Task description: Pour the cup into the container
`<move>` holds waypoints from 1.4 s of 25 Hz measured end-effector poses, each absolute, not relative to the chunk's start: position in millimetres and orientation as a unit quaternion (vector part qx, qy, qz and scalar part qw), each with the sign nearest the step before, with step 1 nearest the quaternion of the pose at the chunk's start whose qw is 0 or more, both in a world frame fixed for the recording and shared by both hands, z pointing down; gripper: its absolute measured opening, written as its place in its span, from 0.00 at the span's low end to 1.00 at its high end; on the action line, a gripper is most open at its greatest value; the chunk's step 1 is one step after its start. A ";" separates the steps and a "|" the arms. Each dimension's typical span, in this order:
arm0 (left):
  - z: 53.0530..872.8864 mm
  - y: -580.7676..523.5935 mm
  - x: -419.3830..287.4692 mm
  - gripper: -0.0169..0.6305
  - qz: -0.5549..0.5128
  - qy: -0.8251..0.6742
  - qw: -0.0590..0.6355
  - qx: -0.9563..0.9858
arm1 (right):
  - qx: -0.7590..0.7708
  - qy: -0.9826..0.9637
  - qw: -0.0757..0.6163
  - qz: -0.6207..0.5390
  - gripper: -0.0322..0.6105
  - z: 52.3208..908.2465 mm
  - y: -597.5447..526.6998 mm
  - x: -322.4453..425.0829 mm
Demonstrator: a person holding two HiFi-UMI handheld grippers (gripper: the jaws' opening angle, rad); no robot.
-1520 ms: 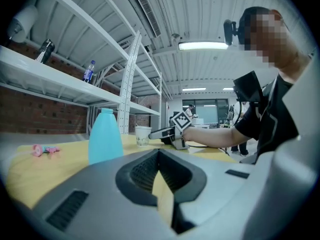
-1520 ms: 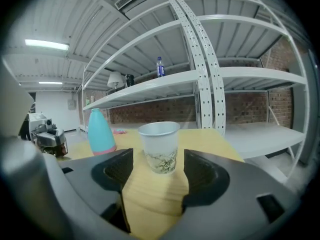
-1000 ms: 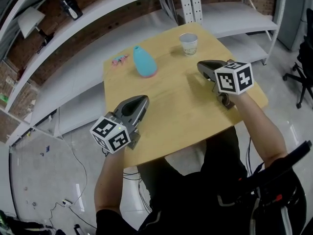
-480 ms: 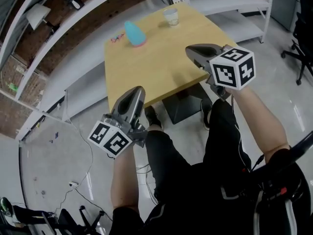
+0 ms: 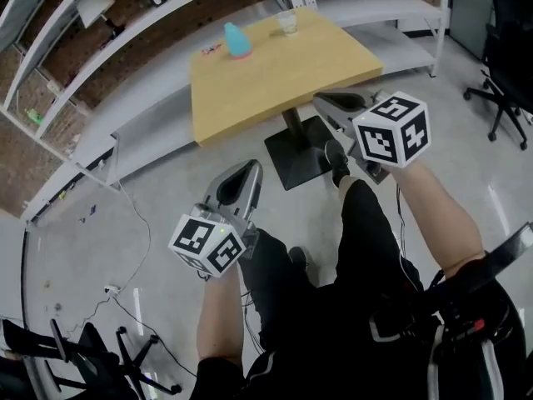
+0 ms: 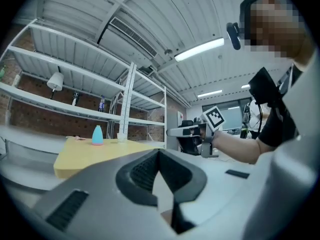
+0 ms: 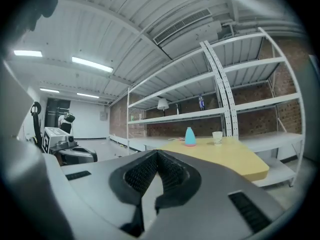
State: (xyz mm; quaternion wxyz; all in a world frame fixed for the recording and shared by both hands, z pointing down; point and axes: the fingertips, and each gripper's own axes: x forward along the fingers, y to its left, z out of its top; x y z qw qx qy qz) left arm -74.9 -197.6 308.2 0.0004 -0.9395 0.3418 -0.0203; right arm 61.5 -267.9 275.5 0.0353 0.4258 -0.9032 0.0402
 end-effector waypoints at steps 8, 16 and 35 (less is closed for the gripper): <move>311.0 -82.9 -98.7 0.03 -0.018 0.371 -0.018 -0.928 | 0.406 -0.913 0.039 0.027 0.05 273.6 -155.6 40.8; 309.0 26.4 -60.4 0.03 -0.014 0.364 -0.030 -0.931 | 0.417 -0.908 0.031 0.033 0.05 275.9 -34.5 84.4; 311.8 369.3 10.7 0.03 -0.015 0.360 -0.035 -0.932 | 0.444 -0.895 0.024 0.034 0.05 288.1 326.9 153.3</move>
